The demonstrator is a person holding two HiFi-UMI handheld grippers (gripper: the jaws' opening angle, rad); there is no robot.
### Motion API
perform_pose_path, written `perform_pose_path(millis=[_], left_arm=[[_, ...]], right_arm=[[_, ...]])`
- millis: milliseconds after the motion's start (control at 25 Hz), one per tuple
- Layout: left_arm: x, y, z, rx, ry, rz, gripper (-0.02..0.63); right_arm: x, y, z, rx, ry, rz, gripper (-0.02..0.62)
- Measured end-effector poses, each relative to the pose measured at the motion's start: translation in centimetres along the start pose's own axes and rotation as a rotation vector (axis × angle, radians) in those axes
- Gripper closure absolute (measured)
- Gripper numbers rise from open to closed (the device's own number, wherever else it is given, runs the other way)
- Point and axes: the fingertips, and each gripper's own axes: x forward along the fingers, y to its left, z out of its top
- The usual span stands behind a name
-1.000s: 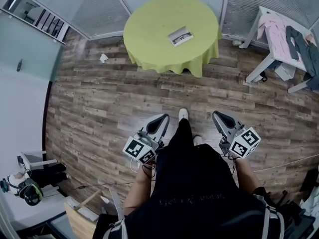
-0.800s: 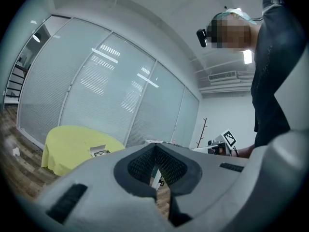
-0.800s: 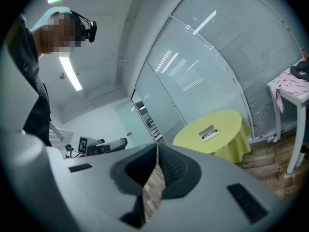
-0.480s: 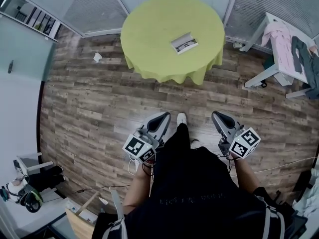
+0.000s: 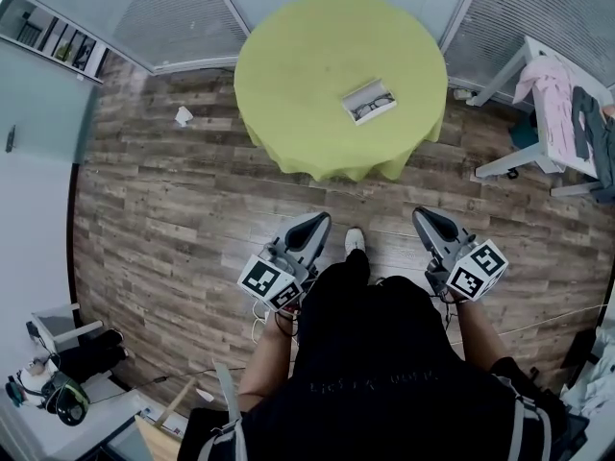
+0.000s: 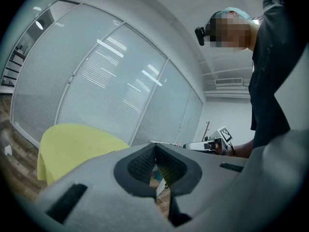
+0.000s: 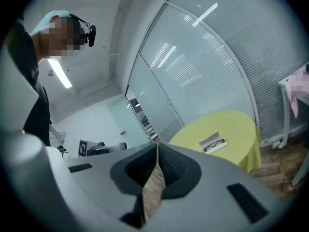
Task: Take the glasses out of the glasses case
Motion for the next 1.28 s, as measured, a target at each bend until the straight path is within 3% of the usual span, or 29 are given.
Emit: perform_pose_path(millis=[480,880,1280], left_arm=[[0.8,3.0,1.5,0.003,-0.012,-0.014,0.594],[1.8,3.7,1.7,0.017,-0.017,0.005,0.594],[5.4,5.9,2.9,0.026,0.016,0.002,0.594]], right_arm=[[1.5,-0.2,0.7,-0.004,-0.024,-0.043,0.565],[2.8,-2.0,0.5,0.000,-0.007,-0.023,0.565],[5.3,-5.6,2.3,0.084,-0.016,-0.017,0.565]])
